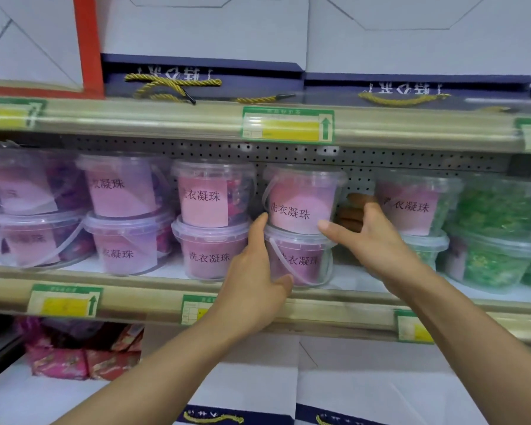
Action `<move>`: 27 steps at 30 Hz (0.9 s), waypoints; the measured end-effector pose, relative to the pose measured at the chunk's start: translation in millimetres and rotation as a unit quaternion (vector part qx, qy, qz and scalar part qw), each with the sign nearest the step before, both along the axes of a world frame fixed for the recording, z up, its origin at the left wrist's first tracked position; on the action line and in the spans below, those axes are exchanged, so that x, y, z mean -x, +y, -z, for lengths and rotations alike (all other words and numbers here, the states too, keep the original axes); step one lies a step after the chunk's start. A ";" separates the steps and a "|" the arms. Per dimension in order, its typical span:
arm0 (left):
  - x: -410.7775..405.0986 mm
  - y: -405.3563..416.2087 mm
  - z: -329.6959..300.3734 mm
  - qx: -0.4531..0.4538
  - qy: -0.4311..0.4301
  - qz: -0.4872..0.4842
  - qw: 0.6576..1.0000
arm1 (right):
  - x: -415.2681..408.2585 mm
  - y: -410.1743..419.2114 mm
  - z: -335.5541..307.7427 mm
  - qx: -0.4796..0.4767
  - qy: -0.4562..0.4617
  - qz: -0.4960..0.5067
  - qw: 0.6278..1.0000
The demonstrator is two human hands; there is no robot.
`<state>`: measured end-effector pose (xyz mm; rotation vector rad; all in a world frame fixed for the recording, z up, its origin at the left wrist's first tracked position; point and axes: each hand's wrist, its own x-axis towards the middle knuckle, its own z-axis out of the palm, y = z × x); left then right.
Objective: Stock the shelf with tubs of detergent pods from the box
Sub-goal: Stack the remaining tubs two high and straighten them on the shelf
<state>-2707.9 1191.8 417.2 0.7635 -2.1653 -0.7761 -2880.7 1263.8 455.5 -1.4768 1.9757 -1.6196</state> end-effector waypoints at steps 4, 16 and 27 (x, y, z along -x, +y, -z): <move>-0.7 -3.1 -12.6 -0.030 -0.008 0.024 0.999 | -10.5 -20.8 -10.7 -0.005 -0.052 -0.002 0.999; -7.4 -12.7 -17.8 0.007 -0.092 0.048 0.995 | -21.0 -15.2 -18.0 0.046 -0.171 -0.069 0.982; -28.1 -1.6 -2.0 0.088 -0.074 0.073 0.991 | -21.9 10.7 12.7 -0.002 -0.113 0.011 0.994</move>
